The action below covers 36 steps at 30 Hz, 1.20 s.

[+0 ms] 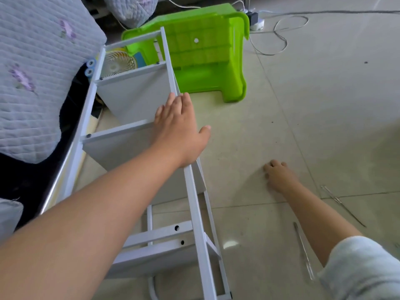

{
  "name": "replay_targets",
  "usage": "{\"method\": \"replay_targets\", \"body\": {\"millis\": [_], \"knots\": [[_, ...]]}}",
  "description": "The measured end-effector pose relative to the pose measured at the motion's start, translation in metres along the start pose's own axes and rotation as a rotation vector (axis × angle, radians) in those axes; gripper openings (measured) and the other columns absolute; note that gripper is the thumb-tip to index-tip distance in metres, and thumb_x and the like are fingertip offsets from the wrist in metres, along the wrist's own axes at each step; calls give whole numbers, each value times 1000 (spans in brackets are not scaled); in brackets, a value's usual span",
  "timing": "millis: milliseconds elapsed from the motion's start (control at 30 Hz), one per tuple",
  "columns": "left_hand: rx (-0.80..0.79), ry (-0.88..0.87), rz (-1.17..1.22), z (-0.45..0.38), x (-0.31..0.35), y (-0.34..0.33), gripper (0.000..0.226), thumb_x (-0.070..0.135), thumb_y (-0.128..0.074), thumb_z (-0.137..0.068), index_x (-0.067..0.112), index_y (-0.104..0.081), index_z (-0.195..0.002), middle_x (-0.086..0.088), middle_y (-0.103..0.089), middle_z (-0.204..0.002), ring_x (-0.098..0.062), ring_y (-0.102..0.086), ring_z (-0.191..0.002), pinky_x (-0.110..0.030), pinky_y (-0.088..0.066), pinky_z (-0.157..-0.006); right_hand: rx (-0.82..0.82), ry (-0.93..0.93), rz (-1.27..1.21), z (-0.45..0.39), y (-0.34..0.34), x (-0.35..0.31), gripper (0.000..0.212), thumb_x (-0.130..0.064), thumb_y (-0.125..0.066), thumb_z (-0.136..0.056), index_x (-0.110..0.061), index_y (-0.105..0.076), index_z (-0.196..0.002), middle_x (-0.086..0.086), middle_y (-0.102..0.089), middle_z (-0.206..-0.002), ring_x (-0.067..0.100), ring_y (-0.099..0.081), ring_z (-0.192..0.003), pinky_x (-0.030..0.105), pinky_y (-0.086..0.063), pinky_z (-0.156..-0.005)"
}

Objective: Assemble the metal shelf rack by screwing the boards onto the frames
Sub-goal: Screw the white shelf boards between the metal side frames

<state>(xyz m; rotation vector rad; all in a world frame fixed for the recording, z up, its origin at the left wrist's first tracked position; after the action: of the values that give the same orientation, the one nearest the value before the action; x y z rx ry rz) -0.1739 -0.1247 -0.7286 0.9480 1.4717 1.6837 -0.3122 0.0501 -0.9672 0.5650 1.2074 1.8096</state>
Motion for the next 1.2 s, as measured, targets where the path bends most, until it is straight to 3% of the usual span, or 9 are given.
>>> {"method": "replay_targets", "body": {"millis": [100,300,433,567,633,733,833,1033,1200], "knots": [[-15,-5,-11,1,0,0,73,38,-36,-96,5,5,-148,-8,4,-157,-18,8,-144,-32,5,-115,84,-6,-13,1,4,2,25,-6,-42,-92,1,-54,-112,16,-47,-120,29,-47,-112,32,-42,-88],[16,-13,-18,0,-1,0,70,35,-37,-96,5,1,-148,-8,-1,-157,-17,5,-145,-33,2,-115,87,-54,-27,9,2,11,25,-3,-39,-91,2,-58,-107,18,-54,-114,30,-55,-105,31,-44,-83],[108,-3,2,3,0,5,63,31,-38,-96,5,-13,-147,-12,-19,-153,-20,-12,-143,-36,-10,-114,212,-79,-121,22,12,16,21,-9,-45,-92,3,-59,-101,19,-57,-109,33,-57,-98,29,-37,-68],[433,-207,-34,17,12,21,44,22,-42,-82,0,-57,-117,-16,-63,-110,-30,-59,-104,-37,-45,-89,354,-152,-344,38,34,17,30,-6,-46,-91,-4,-56,-120,18,-55,-119,37,-55,-102,36,-44,-81],[503,-290,-30,27,16,26,41,23,-41,-73,2,-66,-98,-13,-68,-91,-29,-66,-82,-29,-49,-74,306,-140,-616,45,46,9,31,-2,-41,-93,-1,-51,-122,21,-53,-109,35,-59,-86,41,-50,-81],[460,-286,29,44,16,29,38,22,-42,-73,1,-67,-92,-17,-67,-93,-33,-66,-81,-33,-51,-69,209,-144,-842,66,65,-4,29,-1,-43,-93,-2,-47,-123,19,-53,-93,22,-58,-57,29,-57,-60],[359,-151,124,62,4,30,34,21,-47,-89,3,-59,-115,-16,-52,-126,-33,-51,-114,-39,-43,-89,205,-192,-847,89,90,-14,36,2,-48,-89,-4,-45,-125,13,-55,-78,18,-55,-51,16,-48,-36],[153,-27,283,94,-23,27,29,30,-46,-94,12,-61,-109,-7,-54,-115,-26,-53,-102,-27,-37,-75,172,-76,-981,141,145,-52,16,5,-57,-84,-5,-51,-96,11,-57,-63,4,-54,-31,14,-47,-36],[-83,-88,251,107,-39,21,34,36,-45,-93,13,-61,-112,-6,-60,-118,-26,-54,-108,-36,-46,-92,140,82,-1208,180,197,-98,26,12,-54,-84,-5,-50,-65,3,-58,-46,4,-56,-36,11,-45,-38]]}}
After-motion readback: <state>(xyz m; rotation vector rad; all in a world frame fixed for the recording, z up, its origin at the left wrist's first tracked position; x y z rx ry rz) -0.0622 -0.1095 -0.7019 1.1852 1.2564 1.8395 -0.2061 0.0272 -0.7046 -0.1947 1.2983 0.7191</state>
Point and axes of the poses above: each hand's wrist, its own z-axis away from the middle knuckle, its own y-axis out of the back of the hand, x = y × z, the point moved 3 cm from there along -z, towards the middle knuckle
